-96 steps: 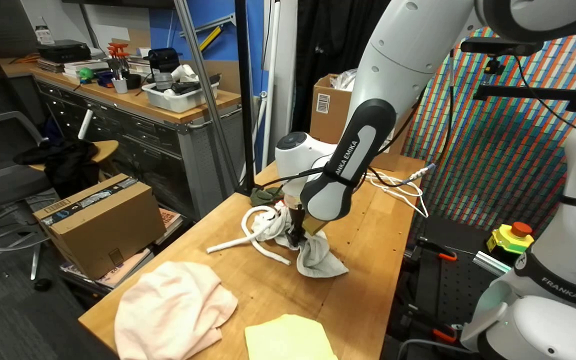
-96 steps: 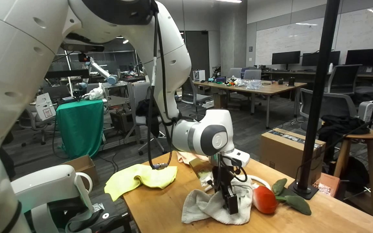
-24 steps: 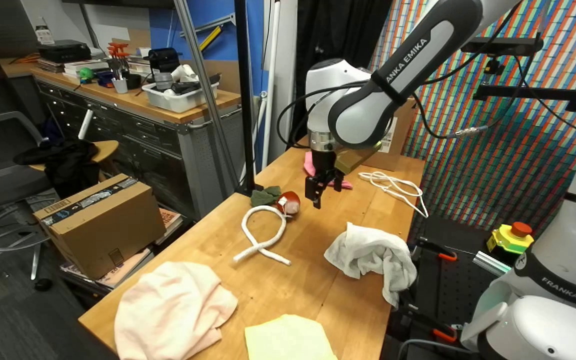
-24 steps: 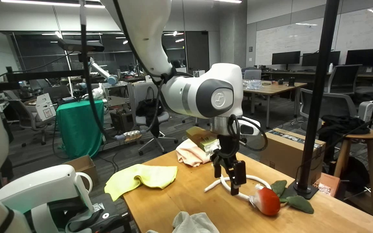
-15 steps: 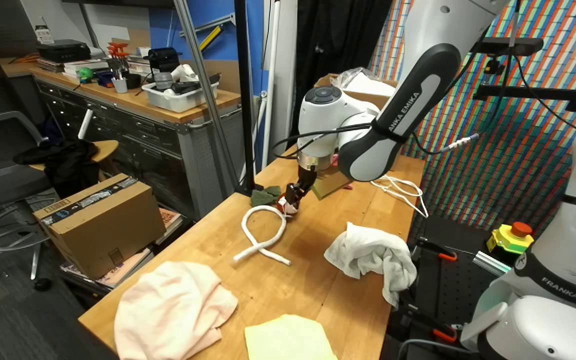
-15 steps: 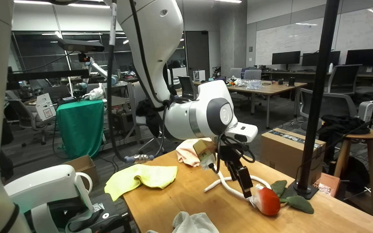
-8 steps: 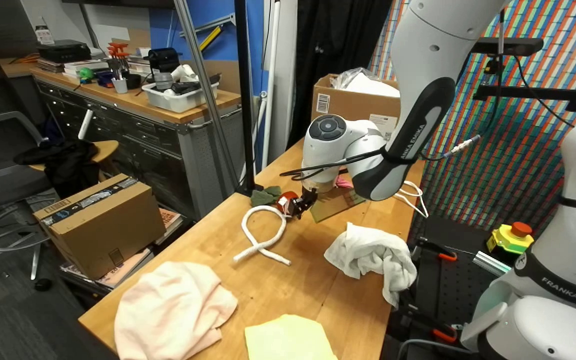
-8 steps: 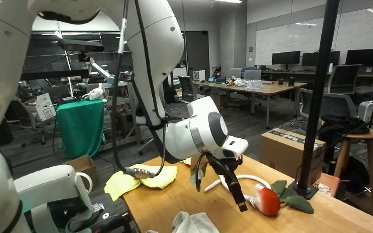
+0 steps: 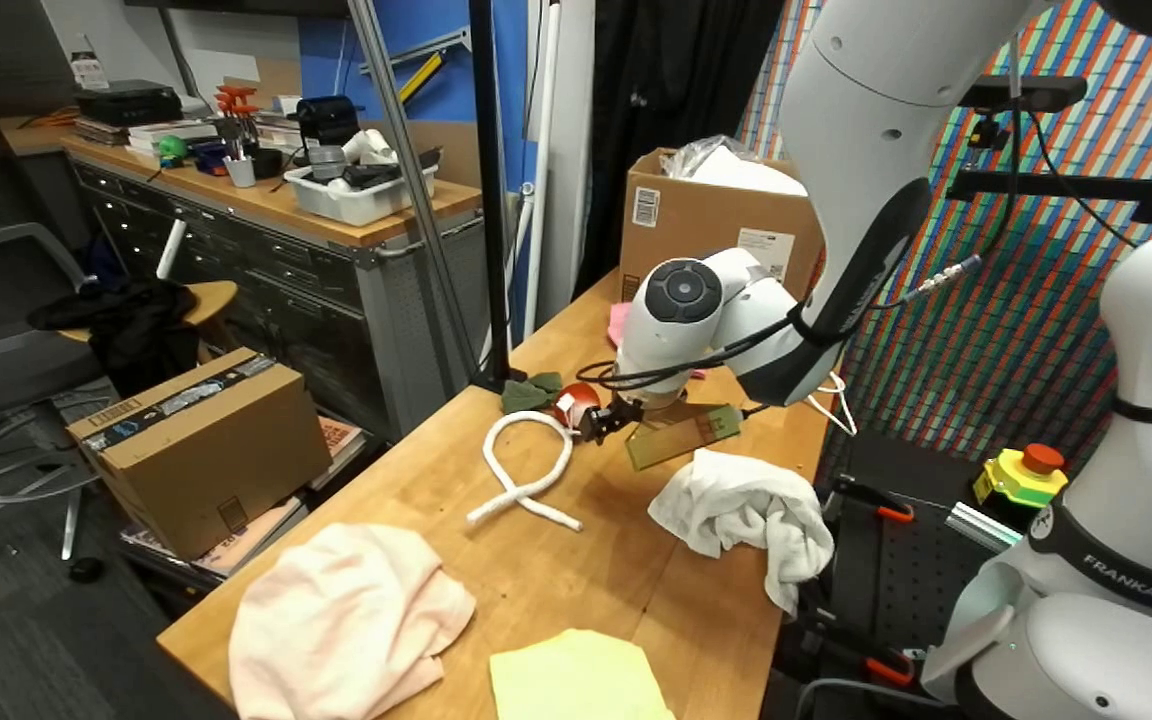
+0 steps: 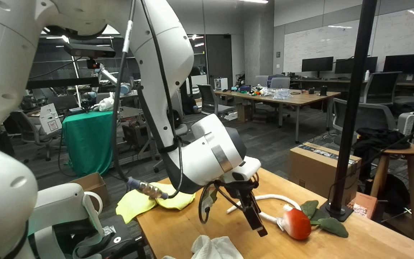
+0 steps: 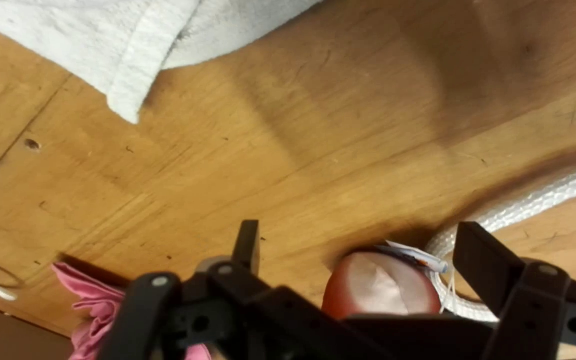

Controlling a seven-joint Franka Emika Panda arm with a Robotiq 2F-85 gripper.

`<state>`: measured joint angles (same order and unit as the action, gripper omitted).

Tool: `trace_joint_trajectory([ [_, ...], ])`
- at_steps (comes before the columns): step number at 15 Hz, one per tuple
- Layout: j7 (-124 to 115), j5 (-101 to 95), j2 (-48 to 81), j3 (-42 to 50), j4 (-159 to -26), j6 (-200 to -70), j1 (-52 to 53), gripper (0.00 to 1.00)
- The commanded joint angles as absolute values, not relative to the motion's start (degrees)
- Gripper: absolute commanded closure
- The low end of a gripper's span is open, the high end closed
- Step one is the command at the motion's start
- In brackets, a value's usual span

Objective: Separate the pile of clothes on the table

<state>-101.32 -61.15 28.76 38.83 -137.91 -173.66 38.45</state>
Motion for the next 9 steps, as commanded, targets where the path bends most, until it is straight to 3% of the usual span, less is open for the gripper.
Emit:
trace_joint_trajectory([
  [1,-112.28,-70.52,28.19,47.77,-139.16,-175.51,47.94,0.0],
  [2,-101.55,-63.68,27.24,41.72,-133.06,-171.39,40.74,0.0],
  [9,-83.22,-48.54,28.16,28.78,-123.19,-168.17,29.15,0.0],
])
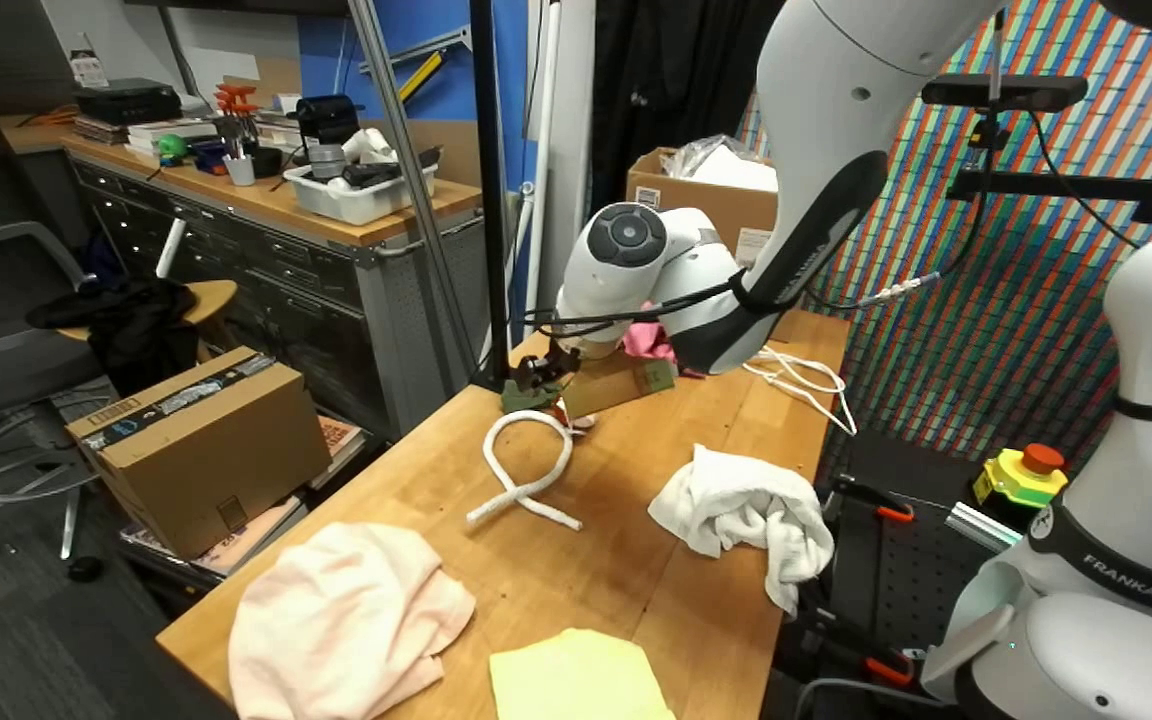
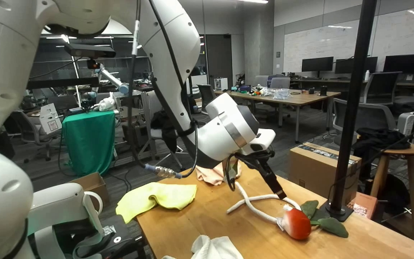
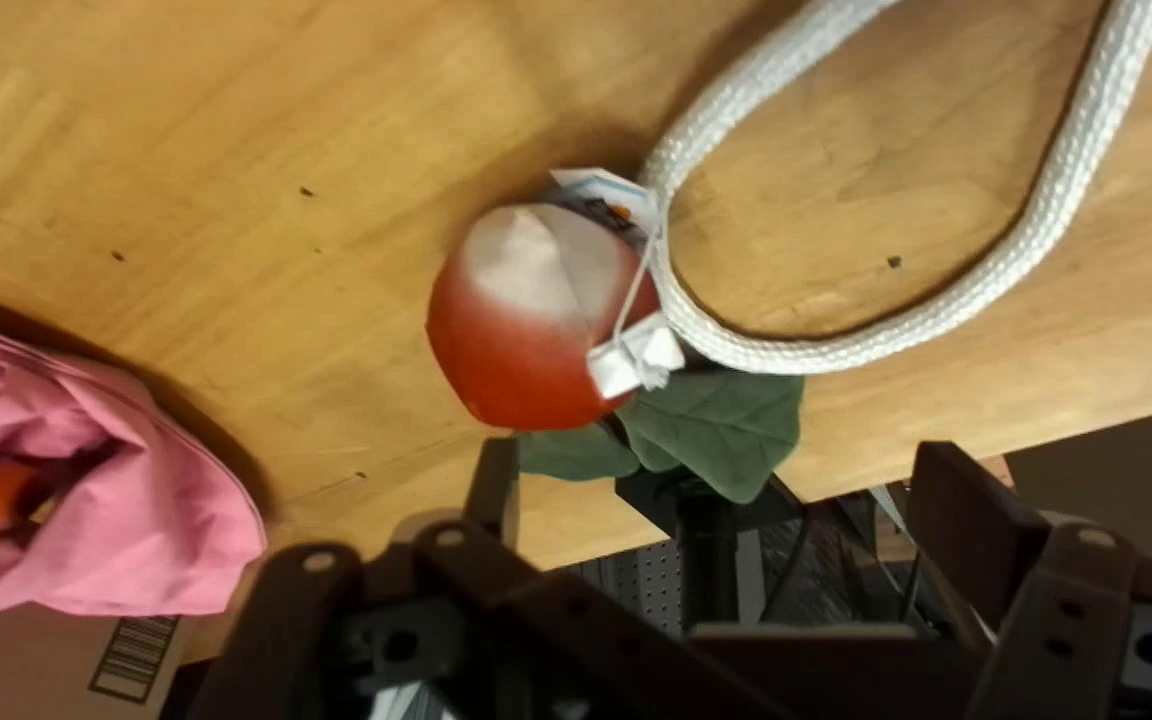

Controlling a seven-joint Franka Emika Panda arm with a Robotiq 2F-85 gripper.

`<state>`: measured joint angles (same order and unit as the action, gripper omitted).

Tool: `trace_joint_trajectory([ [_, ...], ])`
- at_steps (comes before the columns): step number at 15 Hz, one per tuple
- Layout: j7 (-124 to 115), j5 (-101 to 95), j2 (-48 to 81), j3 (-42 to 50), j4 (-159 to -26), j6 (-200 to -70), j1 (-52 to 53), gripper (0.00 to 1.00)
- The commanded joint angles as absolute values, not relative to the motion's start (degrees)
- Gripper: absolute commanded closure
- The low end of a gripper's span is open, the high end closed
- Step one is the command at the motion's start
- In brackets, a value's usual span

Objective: Separate the pile of clothes on the table

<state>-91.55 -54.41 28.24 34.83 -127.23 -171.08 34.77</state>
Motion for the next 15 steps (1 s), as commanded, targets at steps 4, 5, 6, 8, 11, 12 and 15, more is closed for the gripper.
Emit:
trace_joint_trajectory([
  [4,-71.92,-39.99,29.15,21.67,-117.94,-161.63,22.51,0.0],
  [5,-70.39,-38.69,30.22,20.93,-116.15,-160.12,21.71,0.0],
  [6,-68.44,-38.17,29.84,17.94,-115.01,-157.62,18.78,0.0],
  [8,-64.52,-35.62,30.45,15.53,-112.79,-154.32,16.17,0.0],
  [11,-58.18,-31.56,31.4,12.24,-110.07,-150.31,12.76,0.0],
  [12,-56.1,-30.04,32.22,11.48,-109.08,-149.39,12.02,0.0],
  [15,-50.3,-25.71,34.03,10.15,-106.47,-146.08,10.8,0.0],
])
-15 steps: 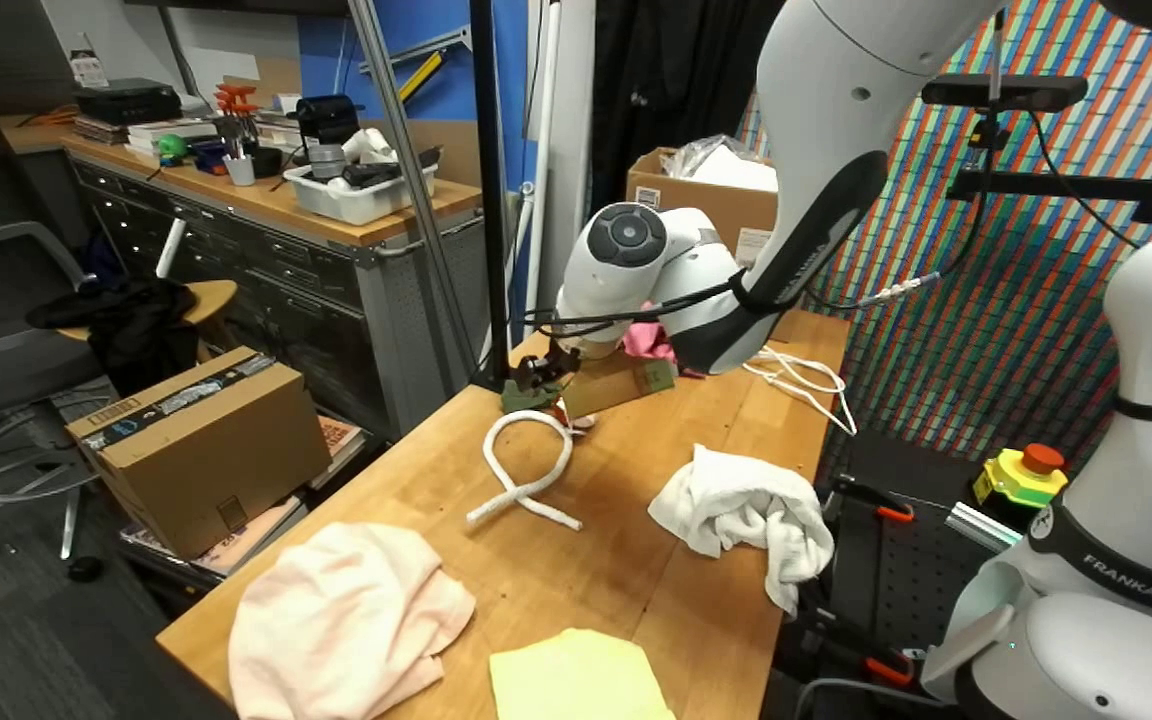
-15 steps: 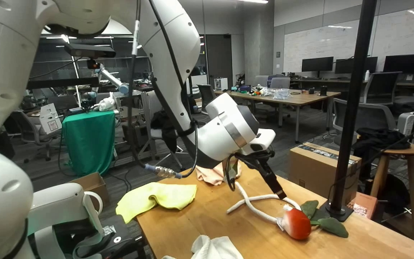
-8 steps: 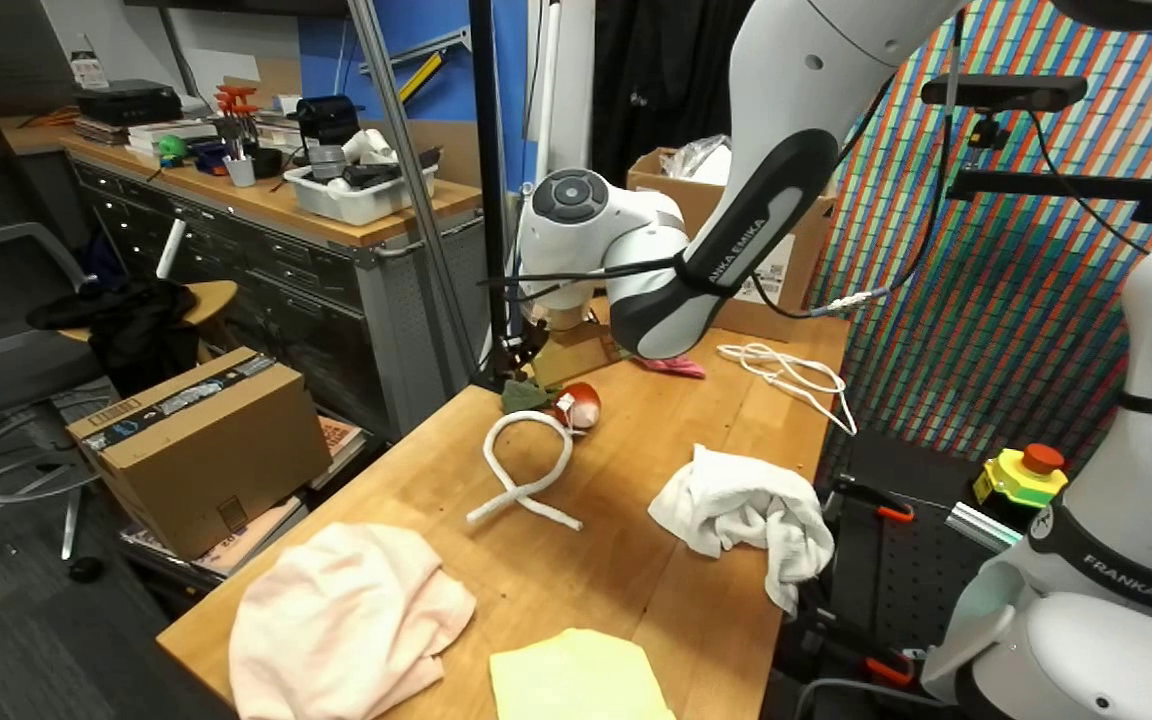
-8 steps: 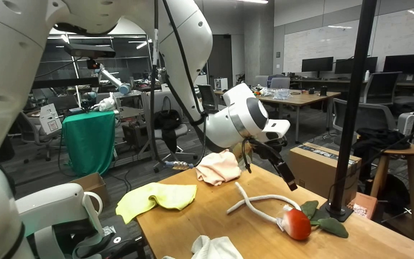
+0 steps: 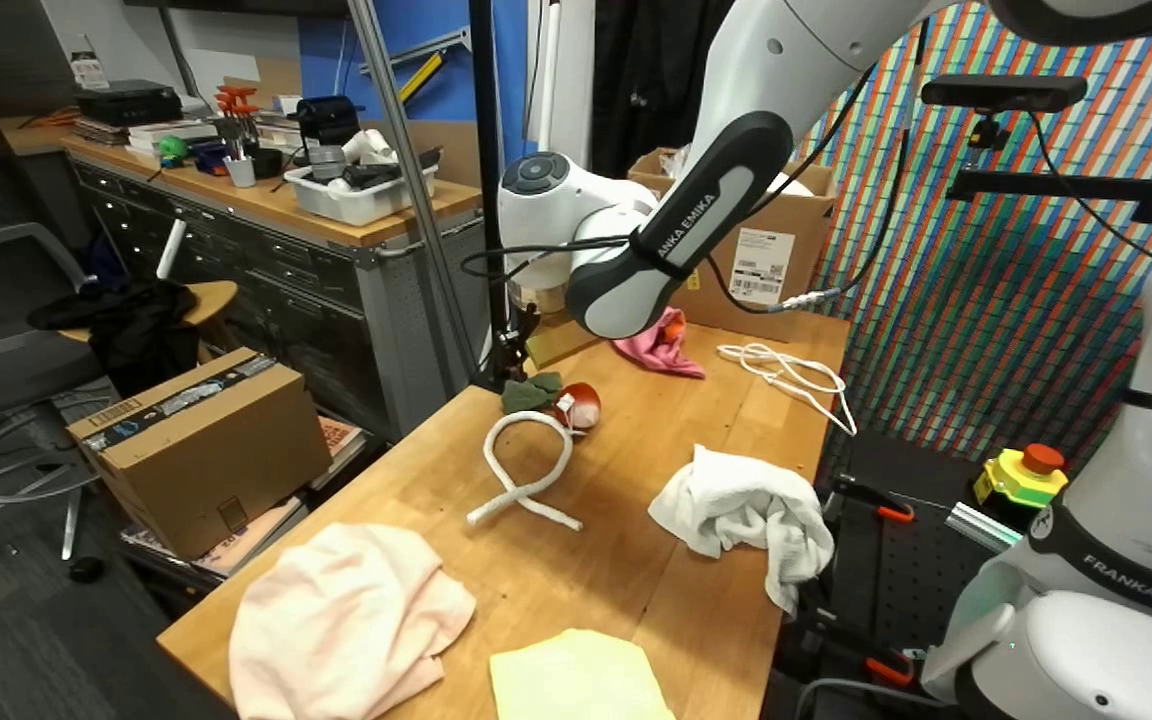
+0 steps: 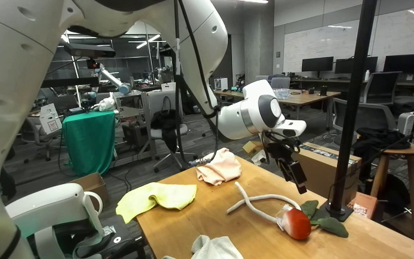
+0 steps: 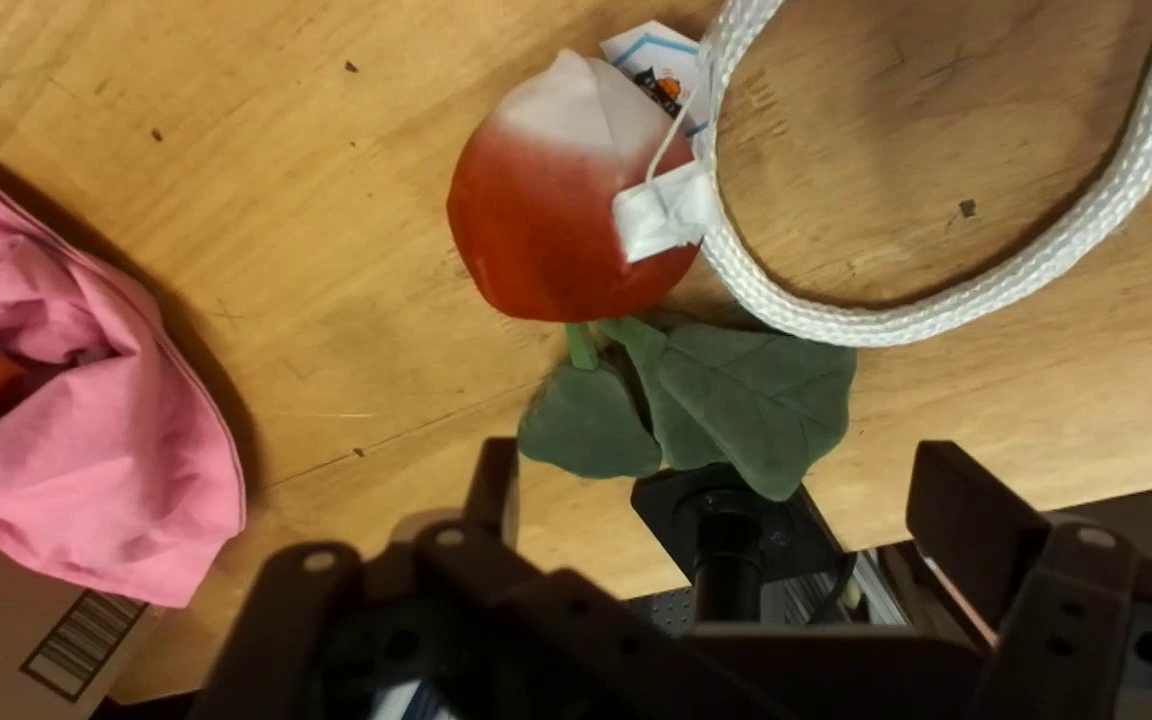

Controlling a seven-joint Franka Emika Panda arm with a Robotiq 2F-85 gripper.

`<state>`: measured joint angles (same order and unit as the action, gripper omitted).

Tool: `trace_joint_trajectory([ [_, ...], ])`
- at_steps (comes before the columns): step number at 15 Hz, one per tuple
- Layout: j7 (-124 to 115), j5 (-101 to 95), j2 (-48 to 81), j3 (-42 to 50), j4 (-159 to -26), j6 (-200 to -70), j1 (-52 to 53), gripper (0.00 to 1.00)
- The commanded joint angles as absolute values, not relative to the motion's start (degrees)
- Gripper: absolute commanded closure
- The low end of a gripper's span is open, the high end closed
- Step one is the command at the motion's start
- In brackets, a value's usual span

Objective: Separate the pile of clothes on the table

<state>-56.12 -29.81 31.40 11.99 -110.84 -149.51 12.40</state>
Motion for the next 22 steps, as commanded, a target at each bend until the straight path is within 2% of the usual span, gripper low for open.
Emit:
trace_joint_trajectory([
  [1,-48.93,-24.54,35.01,10.03,-105.39,-145.06,10.56,0.0],
  [7,-44.65,-19.88,39.08,10.69,-101.16,-140.2,9.7,0.0],
  [22,-38.65,-12.42,45.45,10.83,-96.95,-137.51,6.35,0.0],
])
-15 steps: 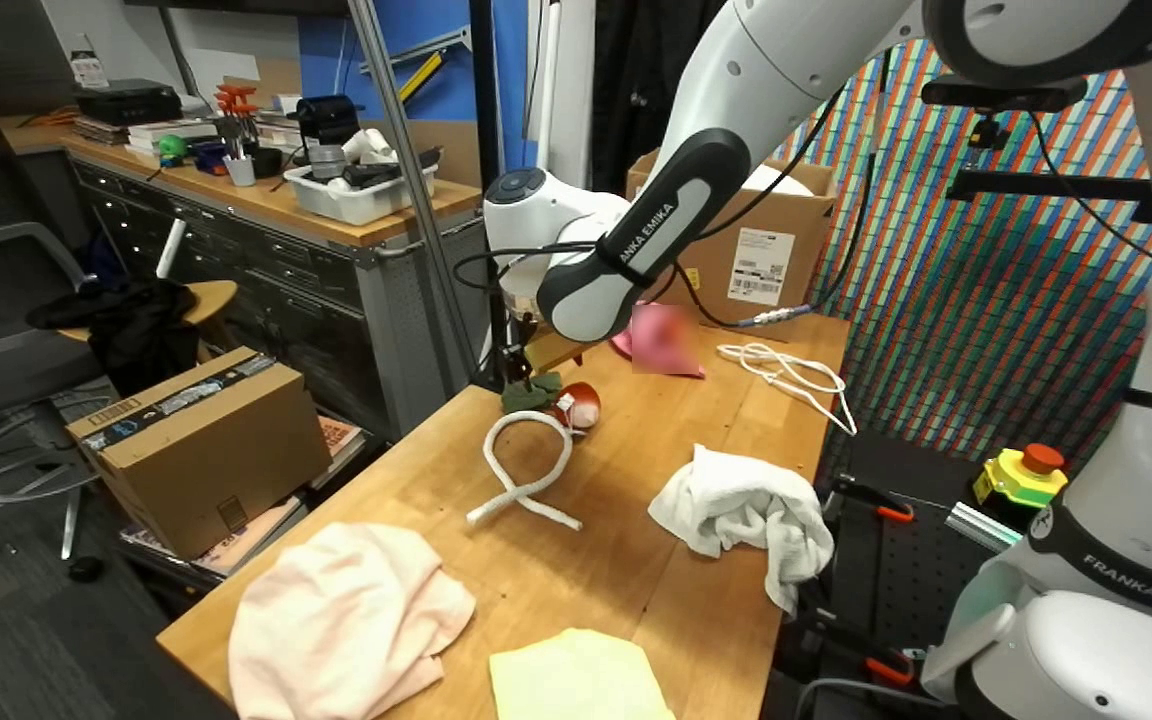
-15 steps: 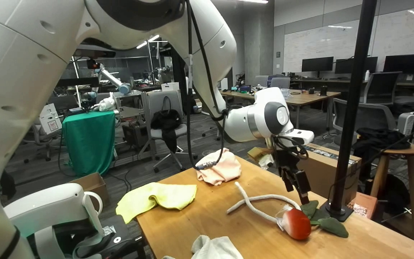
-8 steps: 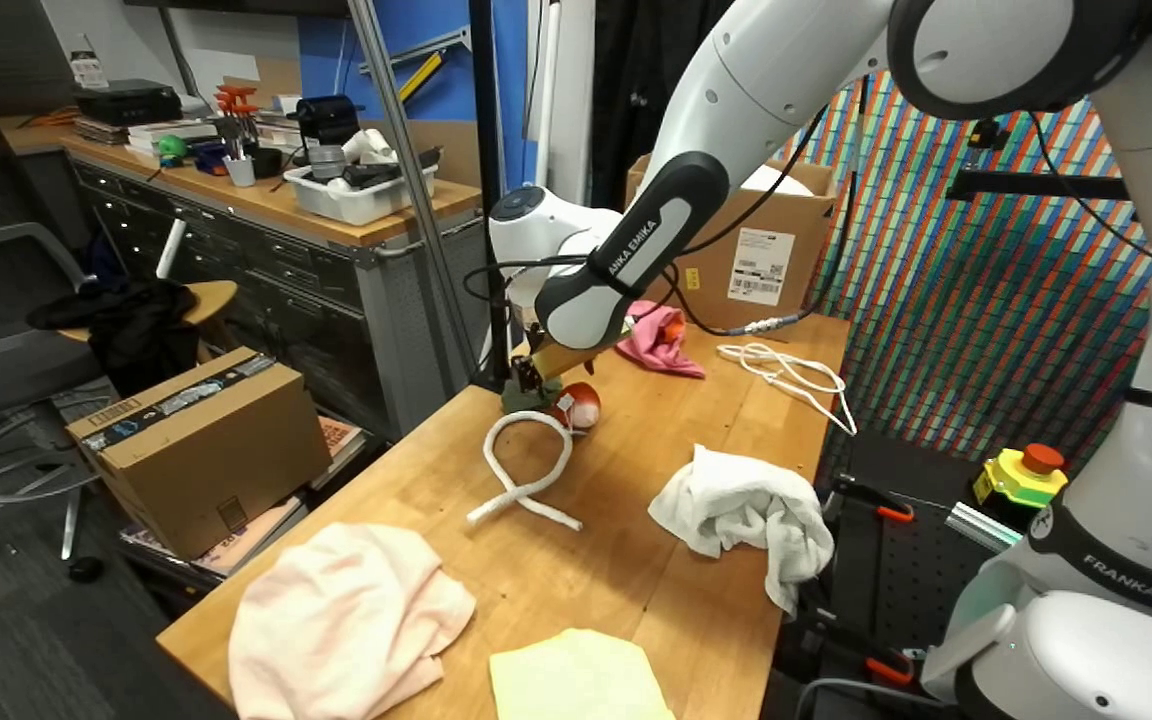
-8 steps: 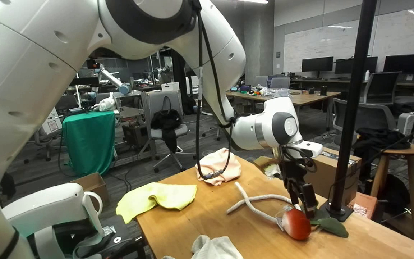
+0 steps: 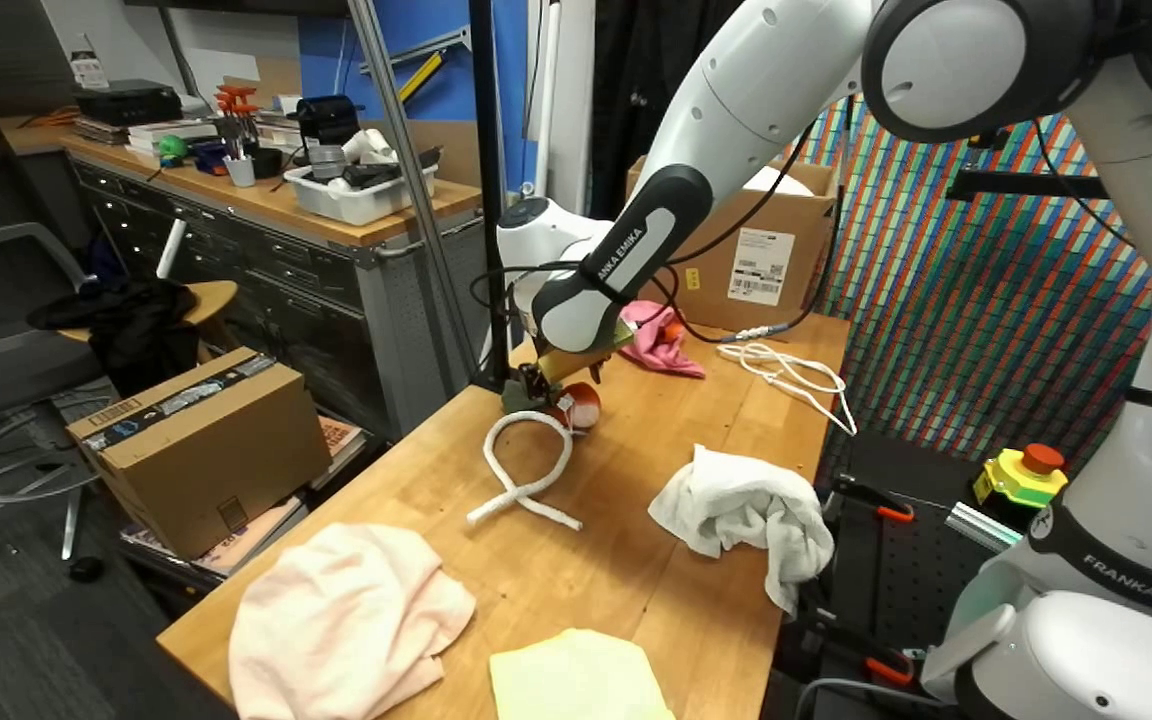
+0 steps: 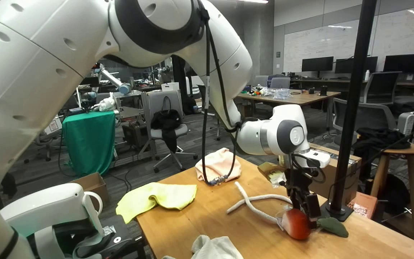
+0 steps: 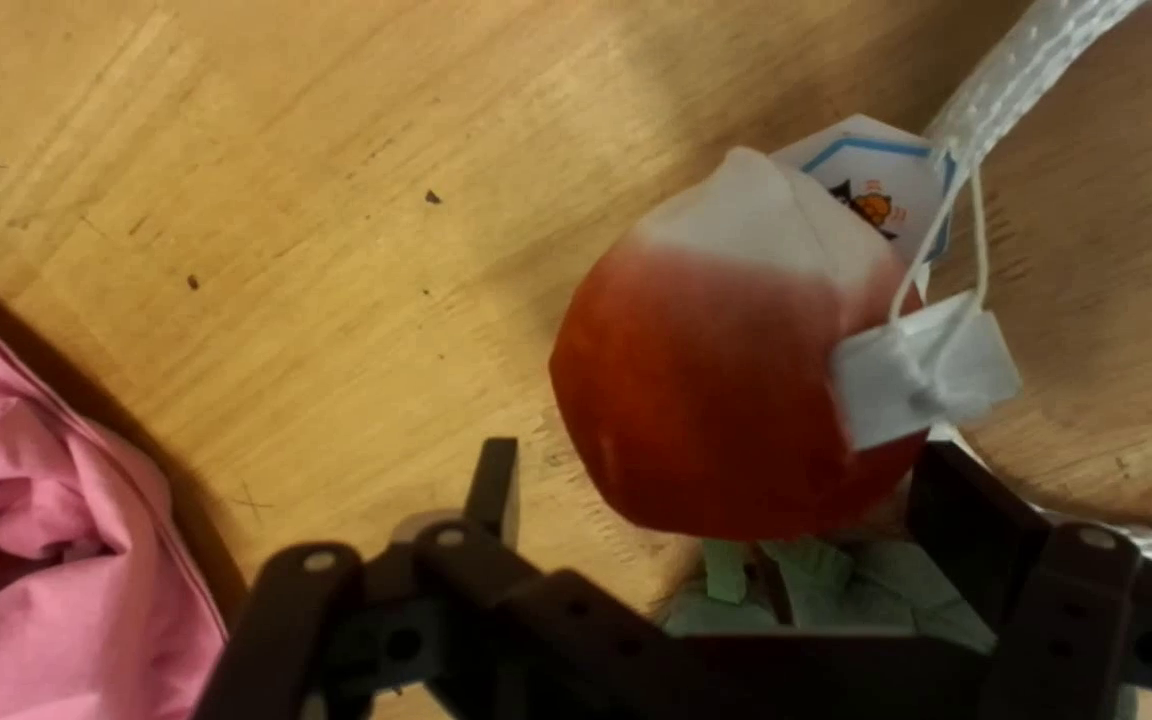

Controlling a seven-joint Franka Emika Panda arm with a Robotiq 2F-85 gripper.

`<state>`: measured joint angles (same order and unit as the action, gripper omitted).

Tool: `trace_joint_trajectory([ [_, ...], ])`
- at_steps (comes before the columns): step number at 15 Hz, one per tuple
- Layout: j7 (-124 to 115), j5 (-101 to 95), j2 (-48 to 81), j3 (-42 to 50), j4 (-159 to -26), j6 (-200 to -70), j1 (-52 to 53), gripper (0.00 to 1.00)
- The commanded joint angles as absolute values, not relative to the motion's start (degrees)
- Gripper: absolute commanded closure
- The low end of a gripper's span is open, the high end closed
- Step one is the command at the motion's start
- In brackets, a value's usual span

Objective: Separate the pile of clothes on the table

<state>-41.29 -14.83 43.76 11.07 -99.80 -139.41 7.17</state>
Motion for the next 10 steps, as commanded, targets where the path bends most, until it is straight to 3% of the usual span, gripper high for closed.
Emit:
trace_joint_trajectory([
  [1,-38.46,-11.99,45.8,10.95,-96.75,-137.19,6.24,0.0],
  [10,-38.34,-10.53,47.57,12.55,-97.33,-135.85,4.78,0.0],
])
